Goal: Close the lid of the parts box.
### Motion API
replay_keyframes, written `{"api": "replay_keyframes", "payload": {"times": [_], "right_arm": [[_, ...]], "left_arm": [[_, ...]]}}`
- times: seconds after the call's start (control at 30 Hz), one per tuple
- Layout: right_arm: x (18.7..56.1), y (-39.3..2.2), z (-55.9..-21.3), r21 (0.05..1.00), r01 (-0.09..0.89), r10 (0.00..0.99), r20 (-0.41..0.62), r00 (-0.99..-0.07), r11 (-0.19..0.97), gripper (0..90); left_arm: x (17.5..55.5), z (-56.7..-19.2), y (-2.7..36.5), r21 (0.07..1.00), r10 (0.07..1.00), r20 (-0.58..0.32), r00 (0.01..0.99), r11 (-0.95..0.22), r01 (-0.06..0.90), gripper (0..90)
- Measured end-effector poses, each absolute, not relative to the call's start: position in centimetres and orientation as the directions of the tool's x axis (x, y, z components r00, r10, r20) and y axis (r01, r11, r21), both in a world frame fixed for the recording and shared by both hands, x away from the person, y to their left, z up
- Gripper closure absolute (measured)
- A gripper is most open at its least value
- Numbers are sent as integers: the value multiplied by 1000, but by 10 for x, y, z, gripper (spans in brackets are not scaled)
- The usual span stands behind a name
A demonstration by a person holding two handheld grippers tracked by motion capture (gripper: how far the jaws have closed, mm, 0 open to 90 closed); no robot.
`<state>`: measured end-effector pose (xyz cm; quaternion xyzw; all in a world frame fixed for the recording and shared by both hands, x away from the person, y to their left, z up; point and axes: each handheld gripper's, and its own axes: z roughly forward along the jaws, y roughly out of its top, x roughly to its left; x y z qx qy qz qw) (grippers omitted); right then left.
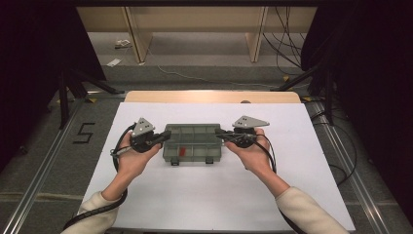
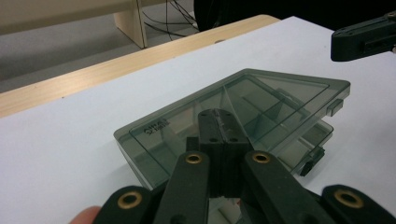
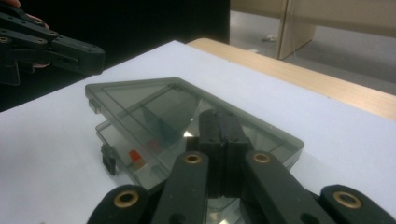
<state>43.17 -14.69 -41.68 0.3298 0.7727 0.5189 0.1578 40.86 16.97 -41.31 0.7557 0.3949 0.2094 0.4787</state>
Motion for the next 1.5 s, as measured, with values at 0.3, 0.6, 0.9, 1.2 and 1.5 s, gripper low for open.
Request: {"api": "replay_keyframes", "payload": {"times": [0.3,0.6,0.9,1.2,1.5], "right_arm": [[432,-144,-422,889,366,668,96,-738,276,900],[431,-143,-428,873,389,668,103,-737,294,900],[430,-142,-434,860,404,666,105,-738,312,900],[429,-143,-442,847,422,667,111,-737,324,900],[428,-145,-448,841,428,671,108,-733,332,900]], "left_arm": [[409,-417,168,872,793,-65,606,-250,420,897],[409,-420,167,856,786,-67,614,-271,441,897],[409,-425,165,841,782,-74,619,-284,460,897],[410,-432,165,825,782,-82,618,-294,482,896],[411,-439,163,811,780,-83,620,-309,497,897]]}}
